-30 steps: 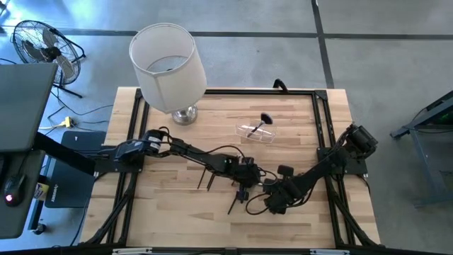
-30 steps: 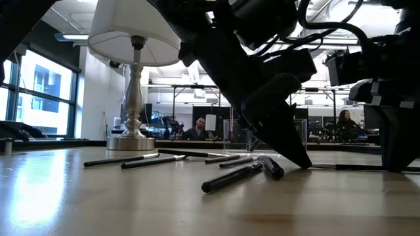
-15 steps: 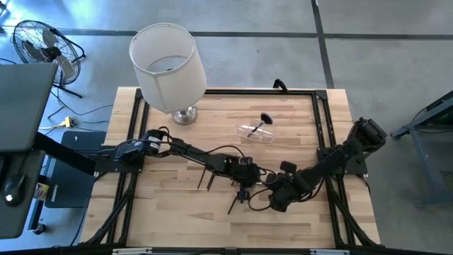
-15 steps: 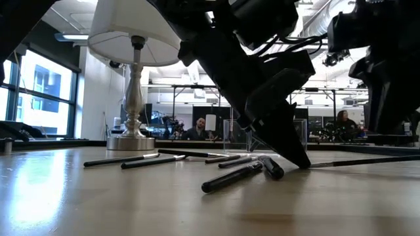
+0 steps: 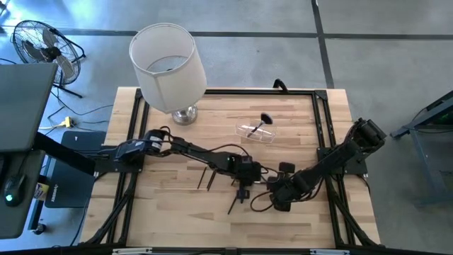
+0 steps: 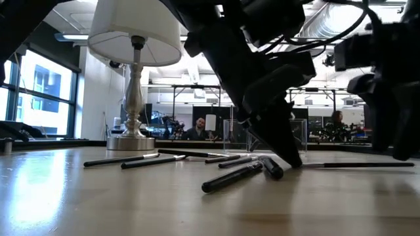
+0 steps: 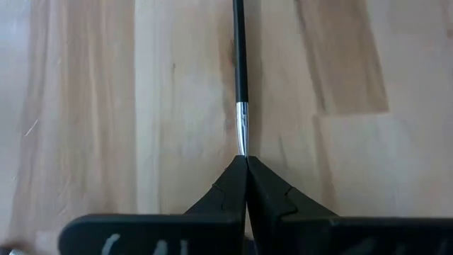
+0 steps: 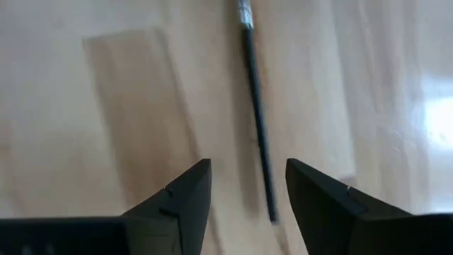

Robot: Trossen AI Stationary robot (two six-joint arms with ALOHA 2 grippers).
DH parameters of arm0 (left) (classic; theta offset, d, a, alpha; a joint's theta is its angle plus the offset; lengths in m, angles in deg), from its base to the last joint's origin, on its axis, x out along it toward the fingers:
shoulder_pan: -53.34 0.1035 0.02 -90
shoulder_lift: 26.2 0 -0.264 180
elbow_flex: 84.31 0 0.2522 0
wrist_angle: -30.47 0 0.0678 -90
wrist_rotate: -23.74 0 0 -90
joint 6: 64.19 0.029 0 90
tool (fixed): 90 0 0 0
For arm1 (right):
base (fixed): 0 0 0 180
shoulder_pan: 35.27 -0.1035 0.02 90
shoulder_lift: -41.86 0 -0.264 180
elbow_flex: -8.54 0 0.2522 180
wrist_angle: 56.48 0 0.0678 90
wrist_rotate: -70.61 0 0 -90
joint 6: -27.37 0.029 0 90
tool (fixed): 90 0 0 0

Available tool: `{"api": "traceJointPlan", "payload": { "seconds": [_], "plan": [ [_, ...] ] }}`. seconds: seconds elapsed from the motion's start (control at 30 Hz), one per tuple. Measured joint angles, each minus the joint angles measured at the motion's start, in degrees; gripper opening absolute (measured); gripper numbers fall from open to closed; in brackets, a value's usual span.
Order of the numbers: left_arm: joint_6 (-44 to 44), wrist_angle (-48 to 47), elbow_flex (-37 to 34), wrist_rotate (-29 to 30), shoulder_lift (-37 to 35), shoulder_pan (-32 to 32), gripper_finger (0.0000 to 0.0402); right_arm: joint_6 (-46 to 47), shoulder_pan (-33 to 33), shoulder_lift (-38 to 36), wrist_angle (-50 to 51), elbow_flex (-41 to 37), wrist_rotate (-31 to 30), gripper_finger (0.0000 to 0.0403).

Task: Pick & Place Makeup Supplies
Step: Put the makeup brush into the transparent organizer

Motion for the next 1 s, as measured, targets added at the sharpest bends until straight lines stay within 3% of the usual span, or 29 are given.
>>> {"api": "traceJointPlan", "payload": {
  "seconds": [0.4, 0.63, 1.0],
  "plan": [
    [-0.1, 3.6, 0.1, -2.4, 2.2, 0.0, 0.0, -7.6, 3.3, 0.0, -3.8, 0.1, 0.0, 0.0177],
    [-1.3, 4.4, 0.1, -0.9, 1.5, 0.0, 0.0, -7.8, 5.1, 0.0, -3.3, 0.2, 3.1, 0.0177],
    [-1.5, 4.5, -0.1, 0.3, 0.6, 0.0, 0.0, -6.3, 3.5, -1.9, 0.6, 1.9, 1.5, 0.0177]
  ]
}}
